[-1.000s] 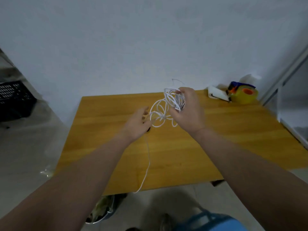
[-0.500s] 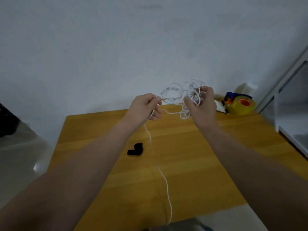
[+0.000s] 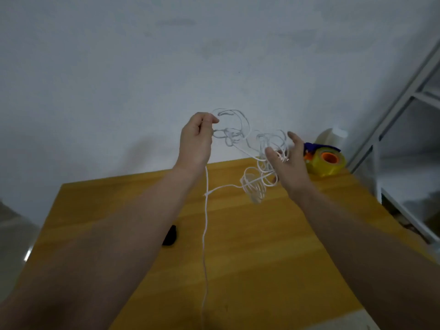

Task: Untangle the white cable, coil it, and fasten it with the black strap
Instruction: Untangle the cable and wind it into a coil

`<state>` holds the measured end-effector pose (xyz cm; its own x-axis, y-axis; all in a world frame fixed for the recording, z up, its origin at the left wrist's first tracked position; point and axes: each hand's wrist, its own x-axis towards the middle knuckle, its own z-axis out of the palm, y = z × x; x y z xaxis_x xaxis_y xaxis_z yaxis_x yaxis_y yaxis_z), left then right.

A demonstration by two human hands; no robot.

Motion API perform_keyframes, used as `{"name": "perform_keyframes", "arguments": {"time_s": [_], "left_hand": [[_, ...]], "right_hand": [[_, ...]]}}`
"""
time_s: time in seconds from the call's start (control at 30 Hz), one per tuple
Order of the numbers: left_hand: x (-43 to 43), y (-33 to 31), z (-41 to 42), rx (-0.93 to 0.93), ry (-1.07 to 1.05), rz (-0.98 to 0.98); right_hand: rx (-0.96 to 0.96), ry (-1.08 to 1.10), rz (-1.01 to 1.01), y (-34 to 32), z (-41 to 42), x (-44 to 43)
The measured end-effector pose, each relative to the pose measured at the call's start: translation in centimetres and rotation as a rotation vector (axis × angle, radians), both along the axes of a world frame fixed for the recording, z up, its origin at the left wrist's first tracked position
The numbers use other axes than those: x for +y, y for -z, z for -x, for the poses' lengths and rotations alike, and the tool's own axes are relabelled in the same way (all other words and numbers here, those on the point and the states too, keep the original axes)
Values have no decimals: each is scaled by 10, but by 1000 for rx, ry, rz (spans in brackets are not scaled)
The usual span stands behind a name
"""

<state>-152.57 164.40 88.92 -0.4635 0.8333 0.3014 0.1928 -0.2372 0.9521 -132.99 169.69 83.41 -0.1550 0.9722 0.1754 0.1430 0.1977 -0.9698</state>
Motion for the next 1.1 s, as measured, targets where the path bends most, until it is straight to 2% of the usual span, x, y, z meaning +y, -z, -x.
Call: {"name": "perform_keyframes", "arguments": {"time_s": [0.1, 0.2, 0.27, 0.37, 0.43, 0.47, 0.53, 0.6, 0.8, 0.83, 0.9, 0.93, 1.03, 1.1], "left_hand": [[39, -19, -25, -46, 19, -11], [76, -26, -45, -42, 52, 56], [88, -7, -52, 117, 40, 63], [80, 48, -51, 456, -37, 23], [67, 91, -43, 617, -77, 103], [57, 112, -39, 700, -98, 210], [38, 154, -32, 828, -132, 463], [23, 187, -27, 880, -145, 587], [13, 249, -16, 957, -233, 742], [13, 257, -14, 965, -252, 733], [13, 272, -12, 961, -276, 631], [13, 277, -13, 943, -261, 531], [21, 287, -23, 892, -127, 224], [29, 295, -30, 939, -26, 98]], "right_hand": [[-79, -151, 23, -9, -9, 34], [-159, -332, 103, -3, -22, 66], [-179, -410, 167, 17, -31, 86], [-254, -543, 229, 62, -42, 102], [-305, -627, 312, 93, -44, 100], [-377, -687, 326, 109, -43, 97], [-605, -736, 253, 147, -41, 95], [-735, -671, 160, 178, -37, 93], [-604, -474, -131, 219, -13, 87], [-588, -458, -198, 220, -8, 88], [-689, -448, -315, 225, 3, 92], [-799, -476, -320, 227, 8, 97], [-1141, -633, -157, 235, 20, 114], [-1215, -644, -204, 239, 25, 125]]}}
